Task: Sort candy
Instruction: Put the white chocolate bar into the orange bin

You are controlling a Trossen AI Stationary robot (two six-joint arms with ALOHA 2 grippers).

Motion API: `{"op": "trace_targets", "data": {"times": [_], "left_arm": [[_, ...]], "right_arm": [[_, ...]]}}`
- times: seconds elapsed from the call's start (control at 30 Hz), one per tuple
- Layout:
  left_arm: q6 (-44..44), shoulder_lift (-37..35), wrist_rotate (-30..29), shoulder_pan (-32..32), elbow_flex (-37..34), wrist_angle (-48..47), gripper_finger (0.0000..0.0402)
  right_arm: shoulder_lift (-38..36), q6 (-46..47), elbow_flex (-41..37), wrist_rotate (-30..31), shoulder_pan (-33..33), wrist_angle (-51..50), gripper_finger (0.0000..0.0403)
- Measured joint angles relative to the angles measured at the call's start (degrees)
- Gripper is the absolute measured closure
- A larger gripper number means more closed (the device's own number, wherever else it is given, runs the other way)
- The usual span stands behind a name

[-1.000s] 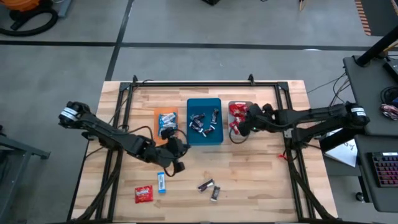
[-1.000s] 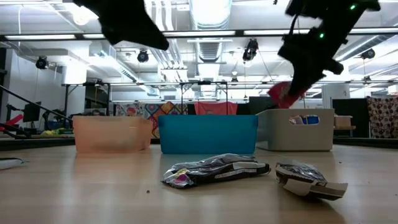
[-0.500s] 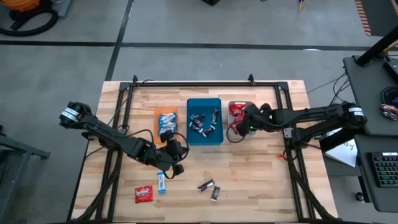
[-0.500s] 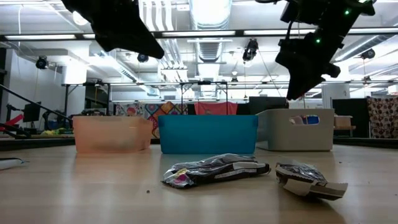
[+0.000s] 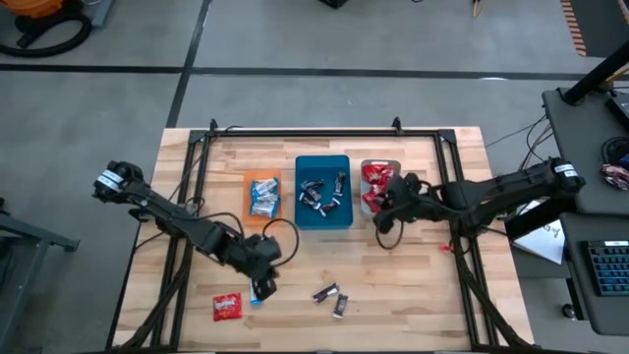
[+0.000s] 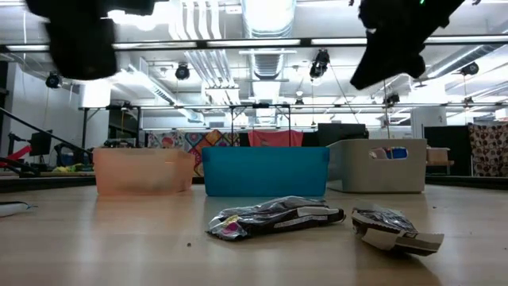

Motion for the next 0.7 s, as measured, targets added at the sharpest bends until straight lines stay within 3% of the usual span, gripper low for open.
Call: {"op": "trace_targets", "data": {"times": [0.17,0.4,0.7], "left_arm": [[-14.32,1.21,0.22,-4.02,0.98,-10.08,0.0402],[-30.82,5.73,0.91,-7.46,0.85,-15.05,0.0399],[-34.91,11.45,1.87,-7.46,0.79,-16.16,0.0327]], "right_arm": [[0.53,-0.15,0.00,1.82,5.24,2.92,0.0310],[2.03,-0.34,0.00,4.97,8.51,4.92,0.0314],[3.98,-0.34,0.00,4.86,8.64,5.09,0.0314]]}}
